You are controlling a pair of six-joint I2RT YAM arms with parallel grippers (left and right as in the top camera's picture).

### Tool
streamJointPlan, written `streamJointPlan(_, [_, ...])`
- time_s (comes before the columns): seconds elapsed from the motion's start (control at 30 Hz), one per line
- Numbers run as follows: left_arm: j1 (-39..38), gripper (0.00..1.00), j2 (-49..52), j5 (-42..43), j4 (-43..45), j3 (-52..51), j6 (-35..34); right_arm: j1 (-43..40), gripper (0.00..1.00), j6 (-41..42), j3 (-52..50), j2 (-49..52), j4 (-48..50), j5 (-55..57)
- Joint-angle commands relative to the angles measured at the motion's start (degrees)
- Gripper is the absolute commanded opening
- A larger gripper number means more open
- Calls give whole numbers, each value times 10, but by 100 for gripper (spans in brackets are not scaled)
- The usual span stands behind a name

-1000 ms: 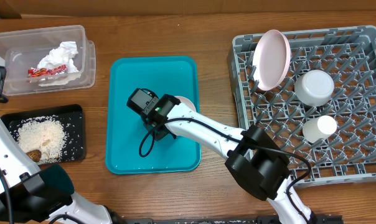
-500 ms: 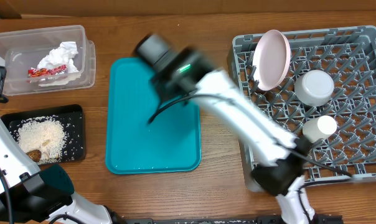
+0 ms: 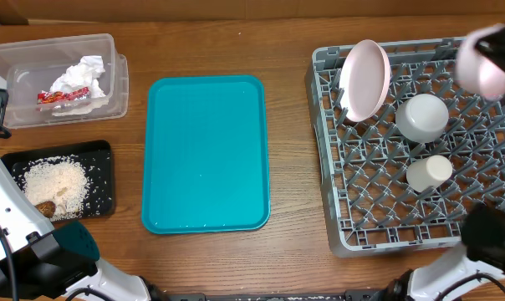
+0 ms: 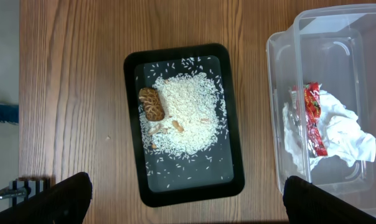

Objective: Sort waste into correct bins and load items into the dishwasher
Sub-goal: 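Lift the saucer and carry it right into the dish rack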

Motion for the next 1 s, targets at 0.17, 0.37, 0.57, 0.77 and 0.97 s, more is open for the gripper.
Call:
streamJointPlan(0.17, [-2,100,5,-10,1,3,-9,-192,4,-180,-266,-3,30,-301])
streamJointPlan(0.37, [-2,100,5,-10,0,3,-9,-260,4,-271,-443,-3,92,-443])
streamJointPlan(0.57, [-2,100,5,-10,0,3,-9,-298,4,-272,-561,-3,175,-479])
streamJointPlan(0.77, [-2,100,5,-10,0,3,-9,-313,4,-266,-589,-3,207,-473])
streamJointPlan(0.97, [-2,100,5,-10,0,3,-9,-313,4,-260,-589,-2,214,-459])
